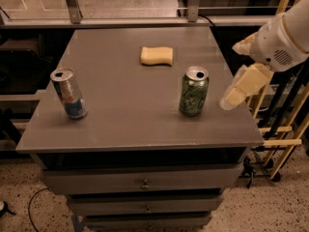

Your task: Move green can near sponge

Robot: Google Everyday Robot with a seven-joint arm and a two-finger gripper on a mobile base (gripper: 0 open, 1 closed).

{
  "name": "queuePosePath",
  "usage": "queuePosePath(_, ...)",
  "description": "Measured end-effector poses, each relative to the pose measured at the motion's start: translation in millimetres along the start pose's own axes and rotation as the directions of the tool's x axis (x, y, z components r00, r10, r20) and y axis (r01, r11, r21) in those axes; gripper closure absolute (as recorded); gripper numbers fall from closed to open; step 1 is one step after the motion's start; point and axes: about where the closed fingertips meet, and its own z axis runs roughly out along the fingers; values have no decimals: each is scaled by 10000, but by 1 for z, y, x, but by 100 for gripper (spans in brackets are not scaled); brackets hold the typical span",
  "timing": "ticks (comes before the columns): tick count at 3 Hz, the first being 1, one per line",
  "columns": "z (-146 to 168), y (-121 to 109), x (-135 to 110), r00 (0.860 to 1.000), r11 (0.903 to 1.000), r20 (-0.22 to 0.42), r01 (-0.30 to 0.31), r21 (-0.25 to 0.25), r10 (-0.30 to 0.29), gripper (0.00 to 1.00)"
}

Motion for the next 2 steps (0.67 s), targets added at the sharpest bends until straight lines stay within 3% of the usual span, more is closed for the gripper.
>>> queuePosePath(2,53,-22,-23,9922,9976,1193,-296,-633,370,0)
